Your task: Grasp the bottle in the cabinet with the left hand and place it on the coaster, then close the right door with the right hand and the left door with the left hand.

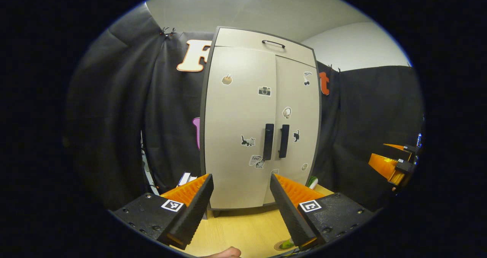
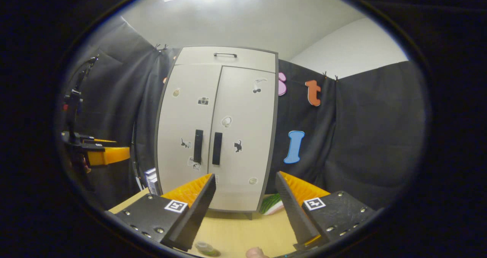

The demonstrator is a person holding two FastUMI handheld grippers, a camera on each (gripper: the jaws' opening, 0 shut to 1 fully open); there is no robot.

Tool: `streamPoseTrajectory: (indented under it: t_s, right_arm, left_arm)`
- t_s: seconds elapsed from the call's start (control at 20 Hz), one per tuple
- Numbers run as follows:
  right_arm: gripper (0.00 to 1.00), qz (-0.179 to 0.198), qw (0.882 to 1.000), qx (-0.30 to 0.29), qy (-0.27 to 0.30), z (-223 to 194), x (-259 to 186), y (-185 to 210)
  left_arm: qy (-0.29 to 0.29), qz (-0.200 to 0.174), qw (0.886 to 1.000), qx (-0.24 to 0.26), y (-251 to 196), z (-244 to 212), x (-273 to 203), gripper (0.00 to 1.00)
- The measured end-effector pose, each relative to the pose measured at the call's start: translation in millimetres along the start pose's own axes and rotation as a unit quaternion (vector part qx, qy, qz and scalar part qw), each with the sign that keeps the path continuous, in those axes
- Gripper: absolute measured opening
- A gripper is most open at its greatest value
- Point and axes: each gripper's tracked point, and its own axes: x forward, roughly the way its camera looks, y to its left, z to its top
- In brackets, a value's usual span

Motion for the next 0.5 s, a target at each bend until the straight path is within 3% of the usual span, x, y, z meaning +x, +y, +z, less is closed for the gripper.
streamPoseTrajectory:
  t_s: [0.2,0.25,0.3,0.5]
  right_arm:
    - [0.95,0.010,1.000,0.008,0.003,7,12,12]
    - [0.95,0.013,1.000,0.012,-0.002,11,14,15]
    - [0.95,0.014,1.000,0.014,-0.006,13,16,16]
    - [0.95,0.022,1.000,-0.005,0.001,3,24,23]
  left_arm:
    - [-0.010,0.021,1.000,-0.004,16,10,0,0.95]
    - [-0.013,0.023,1.000,-0.006,18,10,-2,0.91]
    - [-0.013,0.024,1.000,-0.003,18,10,-3,0.95]
    - [-0.008,0.027,0.999,0.017,14,2,-6,0.95]
